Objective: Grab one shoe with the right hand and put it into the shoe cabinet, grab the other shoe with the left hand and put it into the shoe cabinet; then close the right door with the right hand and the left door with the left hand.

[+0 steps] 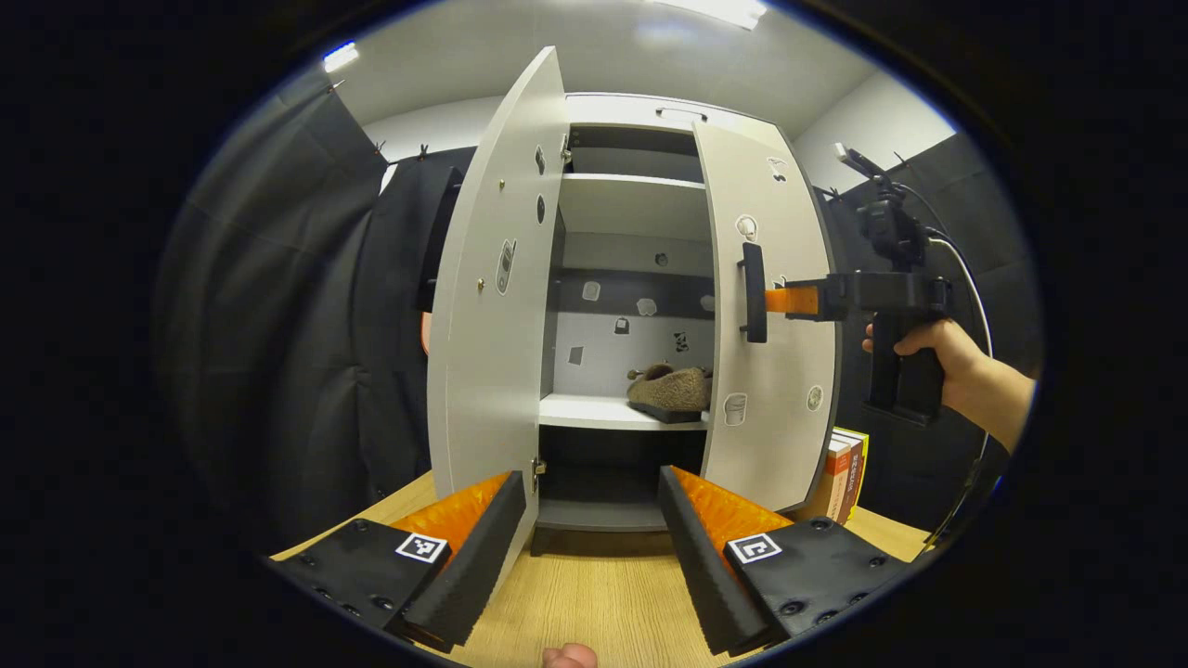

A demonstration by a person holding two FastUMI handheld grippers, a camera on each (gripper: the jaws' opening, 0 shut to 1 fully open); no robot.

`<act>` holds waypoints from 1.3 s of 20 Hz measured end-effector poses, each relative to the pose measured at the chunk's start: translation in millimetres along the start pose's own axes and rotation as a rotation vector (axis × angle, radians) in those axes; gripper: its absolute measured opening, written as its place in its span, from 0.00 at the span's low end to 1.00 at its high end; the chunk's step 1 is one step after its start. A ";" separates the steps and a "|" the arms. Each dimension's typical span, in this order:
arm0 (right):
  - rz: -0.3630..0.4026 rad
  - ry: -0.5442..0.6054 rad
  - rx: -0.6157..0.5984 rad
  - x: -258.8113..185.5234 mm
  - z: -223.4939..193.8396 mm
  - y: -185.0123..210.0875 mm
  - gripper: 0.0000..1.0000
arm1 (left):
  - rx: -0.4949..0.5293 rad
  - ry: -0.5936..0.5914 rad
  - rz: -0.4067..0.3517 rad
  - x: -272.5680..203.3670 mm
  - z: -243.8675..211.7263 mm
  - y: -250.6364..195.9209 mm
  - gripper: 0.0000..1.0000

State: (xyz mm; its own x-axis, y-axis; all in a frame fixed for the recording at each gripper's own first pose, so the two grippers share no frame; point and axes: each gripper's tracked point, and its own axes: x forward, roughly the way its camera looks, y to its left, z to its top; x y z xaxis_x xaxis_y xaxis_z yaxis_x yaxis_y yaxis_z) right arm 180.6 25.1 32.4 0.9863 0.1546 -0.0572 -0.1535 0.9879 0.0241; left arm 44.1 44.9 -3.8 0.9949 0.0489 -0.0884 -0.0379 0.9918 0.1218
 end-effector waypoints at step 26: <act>-0.128 0.078 -0.052 -199.5 -95.9 -33.3 0.94 | -0.136 -0.069 0.070 -13.6 80.7 53.7 0.94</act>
State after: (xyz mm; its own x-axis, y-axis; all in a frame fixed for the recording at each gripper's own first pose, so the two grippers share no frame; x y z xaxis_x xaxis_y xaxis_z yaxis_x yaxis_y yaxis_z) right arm -16.8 -37.2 -52.7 0.9906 0.0262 -0.1341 -0.0318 0.9987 -0.0402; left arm 36.1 88.0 83.7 0.9933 0.1148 -0.0160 -0.1150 0.9933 -0.0097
